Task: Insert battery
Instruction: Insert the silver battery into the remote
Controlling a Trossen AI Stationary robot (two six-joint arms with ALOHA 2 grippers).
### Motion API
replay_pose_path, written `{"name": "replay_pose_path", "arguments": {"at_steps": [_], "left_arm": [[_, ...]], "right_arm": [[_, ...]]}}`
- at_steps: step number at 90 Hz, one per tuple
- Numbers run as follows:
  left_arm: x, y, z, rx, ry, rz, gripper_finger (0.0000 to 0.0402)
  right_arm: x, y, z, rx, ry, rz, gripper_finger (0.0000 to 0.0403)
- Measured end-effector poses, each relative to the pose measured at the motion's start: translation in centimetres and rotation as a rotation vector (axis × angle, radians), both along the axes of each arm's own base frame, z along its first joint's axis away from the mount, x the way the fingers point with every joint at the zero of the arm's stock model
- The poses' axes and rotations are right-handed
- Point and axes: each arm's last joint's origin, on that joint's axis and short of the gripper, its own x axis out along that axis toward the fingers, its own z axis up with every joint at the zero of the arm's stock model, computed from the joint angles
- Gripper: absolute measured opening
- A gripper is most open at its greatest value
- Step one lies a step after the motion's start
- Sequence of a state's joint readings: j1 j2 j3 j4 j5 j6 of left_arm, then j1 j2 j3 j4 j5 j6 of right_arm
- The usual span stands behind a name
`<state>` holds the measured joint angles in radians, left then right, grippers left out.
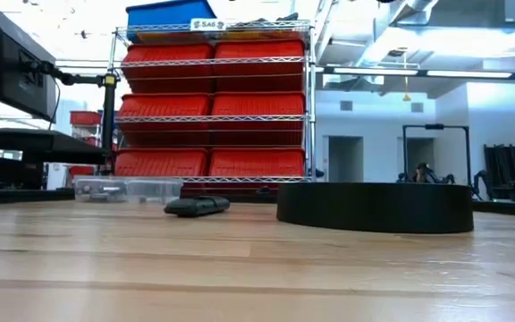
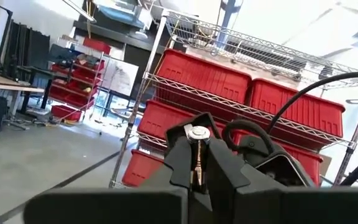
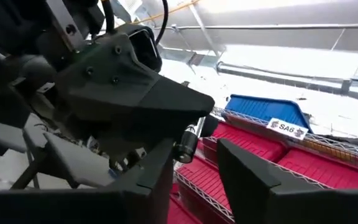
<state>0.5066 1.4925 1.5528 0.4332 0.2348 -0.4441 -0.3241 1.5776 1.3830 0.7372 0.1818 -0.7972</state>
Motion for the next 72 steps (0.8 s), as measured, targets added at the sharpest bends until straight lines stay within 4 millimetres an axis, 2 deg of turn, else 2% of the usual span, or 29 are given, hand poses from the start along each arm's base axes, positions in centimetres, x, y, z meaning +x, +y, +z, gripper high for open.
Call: {"name": "replay_pose_path", "arguments": {"at_steps": [27,54,72], "left_arm": [[-0.05,0.16,-0.05,-0.001,0.006,0.006,0.0003],[-0.02,0.23,-0.19,-0.010,0.021,0.008,0.0004],[-0.02,0.23,-0.23,-0.013,0.026,0.009,0.0013]], "right_arm": [[0.10,0.31,0.00,-0.034,0.020,-0.021,0.0074],[0.12,0.21,-0.10,-0.026,0.032,-0.029,0.0022],[0.12,0.19,-0.13,-0.019,0.035,-0.038,0.0019]]}}
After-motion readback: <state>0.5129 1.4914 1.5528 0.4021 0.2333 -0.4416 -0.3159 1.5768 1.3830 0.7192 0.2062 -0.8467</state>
